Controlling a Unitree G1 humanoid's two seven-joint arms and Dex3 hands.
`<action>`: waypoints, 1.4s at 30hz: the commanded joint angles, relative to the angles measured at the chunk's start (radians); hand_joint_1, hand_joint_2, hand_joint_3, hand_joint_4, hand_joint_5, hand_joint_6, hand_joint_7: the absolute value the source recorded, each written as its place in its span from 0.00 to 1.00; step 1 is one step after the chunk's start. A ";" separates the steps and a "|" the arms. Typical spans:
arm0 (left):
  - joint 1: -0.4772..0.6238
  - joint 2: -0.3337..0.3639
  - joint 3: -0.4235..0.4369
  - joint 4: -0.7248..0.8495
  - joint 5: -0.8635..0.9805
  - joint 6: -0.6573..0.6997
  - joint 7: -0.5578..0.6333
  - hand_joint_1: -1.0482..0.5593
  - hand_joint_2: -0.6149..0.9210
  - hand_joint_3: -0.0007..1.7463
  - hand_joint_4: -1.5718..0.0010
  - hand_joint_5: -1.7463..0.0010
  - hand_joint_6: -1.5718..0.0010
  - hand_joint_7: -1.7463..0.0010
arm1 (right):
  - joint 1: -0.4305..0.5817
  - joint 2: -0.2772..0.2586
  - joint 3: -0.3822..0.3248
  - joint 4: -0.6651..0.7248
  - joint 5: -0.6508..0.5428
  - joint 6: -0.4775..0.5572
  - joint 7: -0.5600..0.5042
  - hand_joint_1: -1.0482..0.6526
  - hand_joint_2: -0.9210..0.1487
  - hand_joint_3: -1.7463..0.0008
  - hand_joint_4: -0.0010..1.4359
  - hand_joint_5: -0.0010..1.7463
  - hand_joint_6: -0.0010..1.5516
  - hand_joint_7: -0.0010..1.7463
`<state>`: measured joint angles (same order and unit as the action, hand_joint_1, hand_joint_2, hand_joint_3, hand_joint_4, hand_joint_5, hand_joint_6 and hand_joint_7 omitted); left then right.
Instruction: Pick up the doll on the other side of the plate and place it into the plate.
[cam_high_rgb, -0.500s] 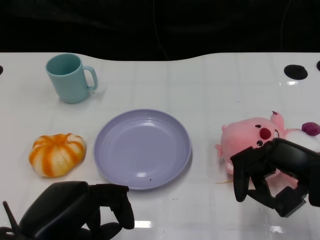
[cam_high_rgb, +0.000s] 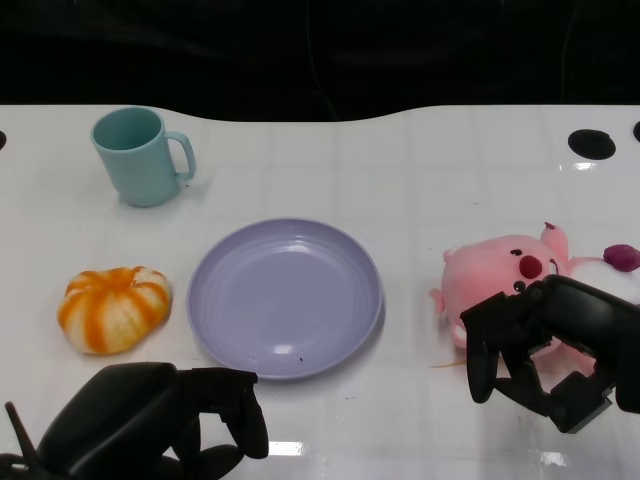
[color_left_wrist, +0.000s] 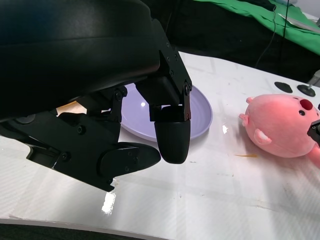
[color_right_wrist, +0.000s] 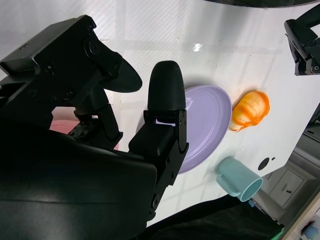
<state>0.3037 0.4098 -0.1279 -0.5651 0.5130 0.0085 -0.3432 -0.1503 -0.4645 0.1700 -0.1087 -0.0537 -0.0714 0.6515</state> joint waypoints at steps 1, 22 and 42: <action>0.003 0.017 0.001 -0.003 -0.002 -0.004 -0.011 0.52 0.88 0.37 0.55 0.18 0.52 0.38 | -0.008 -0.012 -0.005 0.004 -0.002 -0.003 -0.002 0.58 0.48 0.29 0.57 0.92 0.53 0.73; 0.005 0.018 0.002 0.000 -0.006 -0.009 -0.006 0.52 0.88 0.37 0.55 0.18 0.52 0.37 | -0.007 -0.008 -0.005 0.004 0.000 -0.002 -0.005 0.58 0.49 0.28 0.58 0.92 0.54 0.72; 0.007 0.018 0.002 -0.004 -0.003 -0.005 -0.006 0.52 0.88 0.36 0.55 0.18 0.52 0.38 | -0.004 -0.008 -0.006 0.004 0.001 -0.001 -0.004 0.58 0.48 0.28 0.58 0.92 0.53 0.72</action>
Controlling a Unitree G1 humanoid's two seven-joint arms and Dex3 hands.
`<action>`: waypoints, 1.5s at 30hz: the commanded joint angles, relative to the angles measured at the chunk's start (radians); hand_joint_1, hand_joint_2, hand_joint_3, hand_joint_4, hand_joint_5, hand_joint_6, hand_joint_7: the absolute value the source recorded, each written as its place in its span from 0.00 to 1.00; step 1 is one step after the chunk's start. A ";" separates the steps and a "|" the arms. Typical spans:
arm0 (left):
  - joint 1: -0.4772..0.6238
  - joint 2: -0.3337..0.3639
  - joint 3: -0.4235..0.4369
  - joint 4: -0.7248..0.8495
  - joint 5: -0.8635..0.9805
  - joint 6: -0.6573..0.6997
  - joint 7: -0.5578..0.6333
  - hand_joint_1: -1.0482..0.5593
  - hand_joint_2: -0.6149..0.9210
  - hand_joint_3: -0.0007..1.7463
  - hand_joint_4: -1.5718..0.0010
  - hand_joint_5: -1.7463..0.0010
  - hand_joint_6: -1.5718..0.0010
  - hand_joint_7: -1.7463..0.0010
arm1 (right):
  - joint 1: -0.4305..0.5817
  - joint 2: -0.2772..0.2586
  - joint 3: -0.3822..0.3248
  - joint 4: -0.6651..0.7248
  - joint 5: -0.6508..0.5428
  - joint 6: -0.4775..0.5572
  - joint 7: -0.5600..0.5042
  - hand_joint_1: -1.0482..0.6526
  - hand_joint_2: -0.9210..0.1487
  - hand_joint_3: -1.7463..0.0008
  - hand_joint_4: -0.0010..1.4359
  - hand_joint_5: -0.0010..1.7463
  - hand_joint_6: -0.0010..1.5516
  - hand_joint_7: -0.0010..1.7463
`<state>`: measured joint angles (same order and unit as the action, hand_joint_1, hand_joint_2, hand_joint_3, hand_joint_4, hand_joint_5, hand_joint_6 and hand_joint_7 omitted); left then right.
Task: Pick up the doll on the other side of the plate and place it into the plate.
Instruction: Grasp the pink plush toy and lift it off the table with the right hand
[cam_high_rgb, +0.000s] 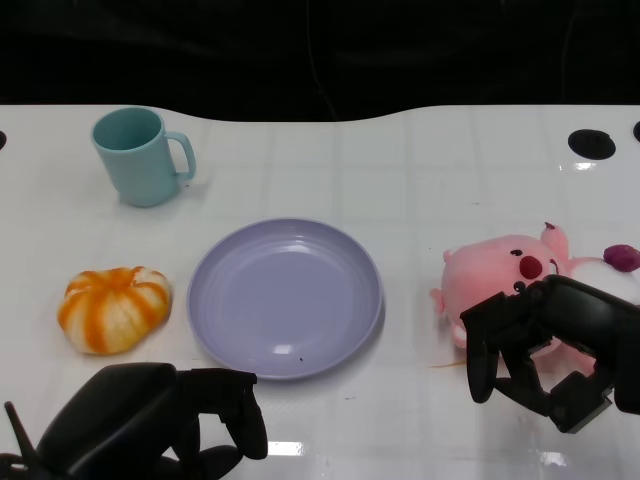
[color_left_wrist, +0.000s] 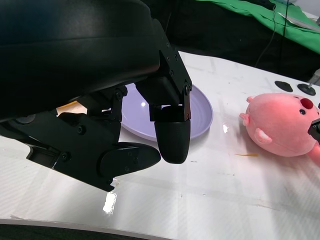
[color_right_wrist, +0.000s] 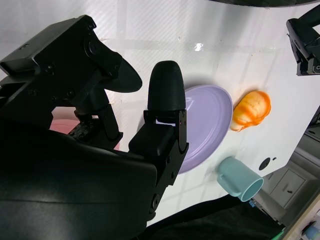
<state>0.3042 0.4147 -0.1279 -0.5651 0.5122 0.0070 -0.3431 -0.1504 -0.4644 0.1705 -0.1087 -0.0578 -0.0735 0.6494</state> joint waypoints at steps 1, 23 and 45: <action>0.007 0.013 0.002 -0.005 -0.001 -0.003 -0.007 0.52 0.88 0.36 0.55 0.18 0.52 0.38 | -0.004 -0.008 -0.007 0.001 0.004 0.004 -0.002 0.57 0.48 0.28 0.58 0.92 0.53 0.72; 0.004 0.016 0.002 -0.003 -0.002 -0.002 -0.008 0.52 0.89 0.36 0.56 0.17 0.52 0.37 | 0.013 0.036 -0.039 -0.059 0.013 -0.001 -0.101 0.53 0.25 0.69 0.34 0.40 0.38 0.15; -0.016 0.008 -0.025 0.007 0.008 0.008 0.001 0.52 0.88 0.36 0.54 0.18 0.51 0.38 | -0.081 -0.087 -0.060 -0.129 -0.242 0.050 -0.131 0.22 0.01 0.99 0.00 0.13 0.09 0.00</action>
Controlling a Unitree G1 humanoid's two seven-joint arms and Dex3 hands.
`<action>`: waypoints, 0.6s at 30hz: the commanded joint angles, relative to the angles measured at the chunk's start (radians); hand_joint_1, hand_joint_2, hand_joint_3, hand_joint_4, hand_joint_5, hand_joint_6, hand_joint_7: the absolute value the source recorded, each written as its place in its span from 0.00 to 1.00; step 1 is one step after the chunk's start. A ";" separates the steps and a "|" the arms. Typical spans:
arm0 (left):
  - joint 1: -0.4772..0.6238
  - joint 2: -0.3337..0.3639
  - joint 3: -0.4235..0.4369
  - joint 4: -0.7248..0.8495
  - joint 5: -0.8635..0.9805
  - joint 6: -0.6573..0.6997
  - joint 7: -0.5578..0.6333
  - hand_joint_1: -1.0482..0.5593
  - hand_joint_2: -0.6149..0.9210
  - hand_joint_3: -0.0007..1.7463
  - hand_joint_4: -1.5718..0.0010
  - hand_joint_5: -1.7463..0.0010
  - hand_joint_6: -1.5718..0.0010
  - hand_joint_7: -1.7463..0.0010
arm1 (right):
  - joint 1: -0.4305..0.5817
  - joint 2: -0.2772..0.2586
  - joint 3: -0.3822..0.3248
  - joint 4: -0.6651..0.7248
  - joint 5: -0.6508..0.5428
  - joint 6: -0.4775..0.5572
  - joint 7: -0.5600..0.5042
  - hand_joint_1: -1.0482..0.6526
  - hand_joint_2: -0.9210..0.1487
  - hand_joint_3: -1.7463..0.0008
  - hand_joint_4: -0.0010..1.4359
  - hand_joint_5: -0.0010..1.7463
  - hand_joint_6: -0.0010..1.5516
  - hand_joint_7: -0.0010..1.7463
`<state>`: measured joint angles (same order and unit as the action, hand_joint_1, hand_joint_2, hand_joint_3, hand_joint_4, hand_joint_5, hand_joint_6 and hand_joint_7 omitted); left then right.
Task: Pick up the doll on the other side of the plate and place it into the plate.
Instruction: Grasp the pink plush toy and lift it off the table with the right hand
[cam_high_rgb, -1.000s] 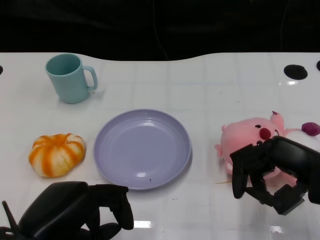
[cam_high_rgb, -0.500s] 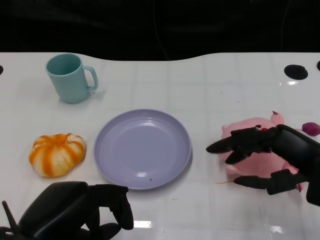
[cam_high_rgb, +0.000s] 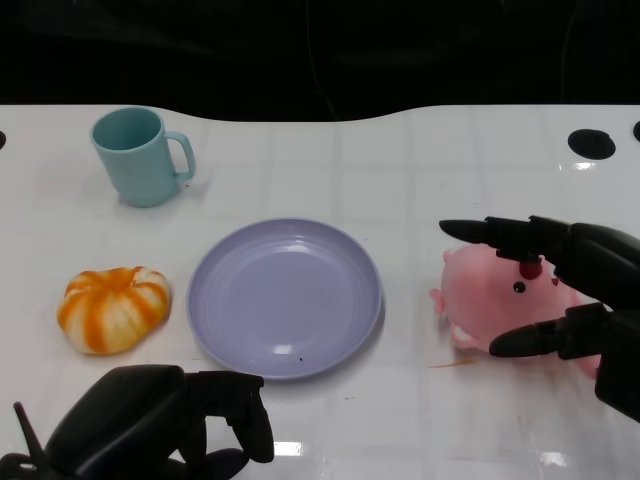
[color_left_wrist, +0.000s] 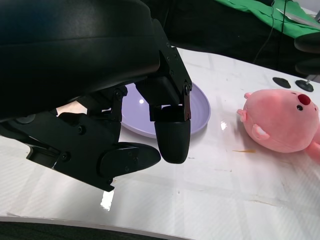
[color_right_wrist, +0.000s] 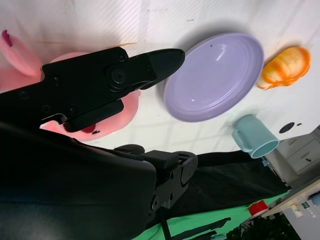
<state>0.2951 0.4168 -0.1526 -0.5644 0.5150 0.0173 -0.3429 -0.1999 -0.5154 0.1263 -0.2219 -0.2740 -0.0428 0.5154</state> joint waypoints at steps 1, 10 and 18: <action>-0.007 0.006 0.000 0.006 0.006 -0.002 0.001 0.52 0.88 0.36 0.54 0.18 0.51 0.38 | -0.034 -0.038 -0.014 -0.018 -0.031 0.023 0.005 0.22 0.01 0.99 0.00 0.13 0.09 0.00; -0.004 0.004 -0.001 0.000 0.007 0.003 0.001 0.52 0.87 0.37 0.54 0.18 0.51 0.37 | -0.143 -0.095 0.090 0.041 -0.262 0.077 0.043 0.16 0.00 0.99 0.00 0.11 0.10 0.00; -0.003 0.003 -0.001 -0.003 0.008 0.006 -0.002 0.52 0.87 0.38 0.54 0.17 0.52 0.37 | -0.212 -0.065 0.142 0.145 -0.318 0.101 0.048 0.17 0.01 1.00 0.01 0.13 0.11 0.01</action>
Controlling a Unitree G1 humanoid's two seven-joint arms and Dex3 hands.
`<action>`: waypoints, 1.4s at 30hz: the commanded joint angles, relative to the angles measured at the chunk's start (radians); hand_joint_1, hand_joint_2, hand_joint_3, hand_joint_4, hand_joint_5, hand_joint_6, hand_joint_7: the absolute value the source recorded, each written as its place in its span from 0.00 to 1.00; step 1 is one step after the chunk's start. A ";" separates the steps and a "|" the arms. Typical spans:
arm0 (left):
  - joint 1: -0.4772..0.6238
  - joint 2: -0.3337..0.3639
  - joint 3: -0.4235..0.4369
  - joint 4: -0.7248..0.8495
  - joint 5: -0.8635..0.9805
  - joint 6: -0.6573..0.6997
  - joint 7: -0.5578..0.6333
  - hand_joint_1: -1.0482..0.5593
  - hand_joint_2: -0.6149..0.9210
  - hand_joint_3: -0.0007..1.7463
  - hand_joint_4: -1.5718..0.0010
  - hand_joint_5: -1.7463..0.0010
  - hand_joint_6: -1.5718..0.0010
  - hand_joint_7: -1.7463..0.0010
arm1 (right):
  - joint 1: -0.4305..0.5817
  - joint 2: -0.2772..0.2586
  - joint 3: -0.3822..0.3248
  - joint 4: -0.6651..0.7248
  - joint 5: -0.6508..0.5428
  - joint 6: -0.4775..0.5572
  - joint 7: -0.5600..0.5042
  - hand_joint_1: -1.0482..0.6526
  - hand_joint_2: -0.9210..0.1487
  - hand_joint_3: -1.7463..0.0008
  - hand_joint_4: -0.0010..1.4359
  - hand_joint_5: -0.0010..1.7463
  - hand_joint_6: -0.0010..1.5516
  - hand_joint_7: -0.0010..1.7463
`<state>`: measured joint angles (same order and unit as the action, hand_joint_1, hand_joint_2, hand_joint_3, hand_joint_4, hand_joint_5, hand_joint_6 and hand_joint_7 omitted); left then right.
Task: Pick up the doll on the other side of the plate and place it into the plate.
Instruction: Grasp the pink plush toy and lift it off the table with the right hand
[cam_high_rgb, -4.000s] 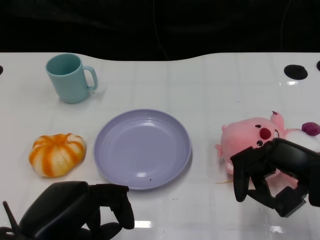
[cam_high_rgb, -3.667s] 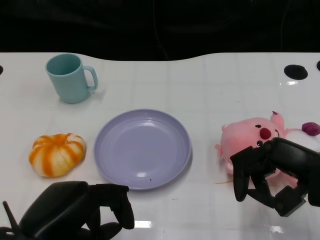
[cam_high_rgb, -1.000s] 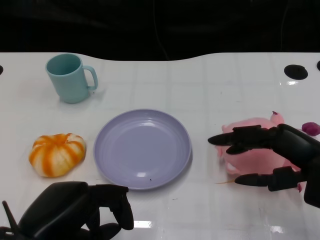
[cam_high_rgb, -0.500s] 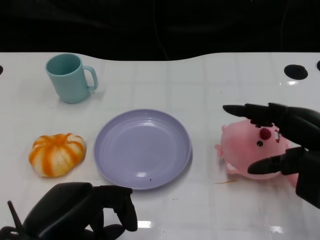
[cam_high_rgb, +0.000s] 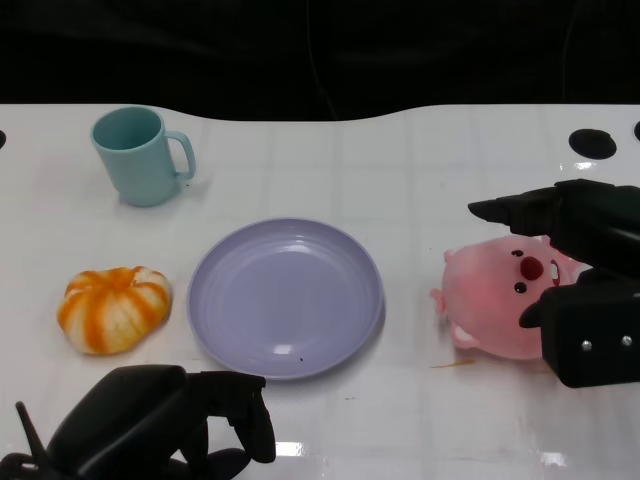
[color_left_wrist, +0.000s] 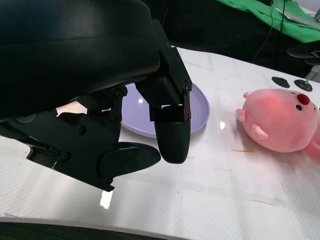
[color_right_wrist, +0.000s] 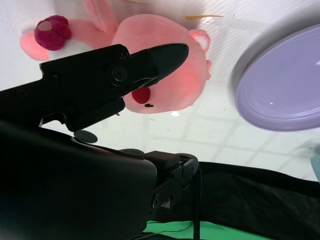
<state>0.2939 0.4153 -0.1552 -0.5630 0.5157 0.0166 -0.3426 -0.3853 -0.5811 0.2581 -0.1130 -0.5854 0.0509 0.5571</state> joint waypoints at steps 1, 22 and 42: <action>-0.002 0.005 0.000 -0.008 0.010 0.011 -0.005 0.52 0.87 0.38 0.54 0.17 0.52 0.37 | -0.039 0.009 0.016 0.063 -0.001 0.007 0.007 0.17 0.01 1.00 0.01 0.13 0.11 0.01; 0.003 0.002 -0.007 -0.036 0.016 0.037 -0.010 0.52 0.88 0.37 0.55 0.17 0.52 0.36 | -0.221 0.172 0.103 0.504 0.020 0.094 -0.022 0.16 0.00 0.91 0.04 0.13 0.13 0.01; -0.003 0.009 -0.010 -0.055 0.012 0.058 -0.017 0.51 0.87 0.39 0.55 0.16 0.52 0.35 | -0.365 0.234 0.204 0.752 -0.017 0.153 -0.023 0.22 0.00 0.88 0.31 0.11 0.36 0.05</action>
<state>0.2941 0.4142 -0.1665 -0.6035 0.5222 0.0667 -0.3433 -0.7530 -0.3496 0.4524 0.6163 -0.5959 0.1967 0.5442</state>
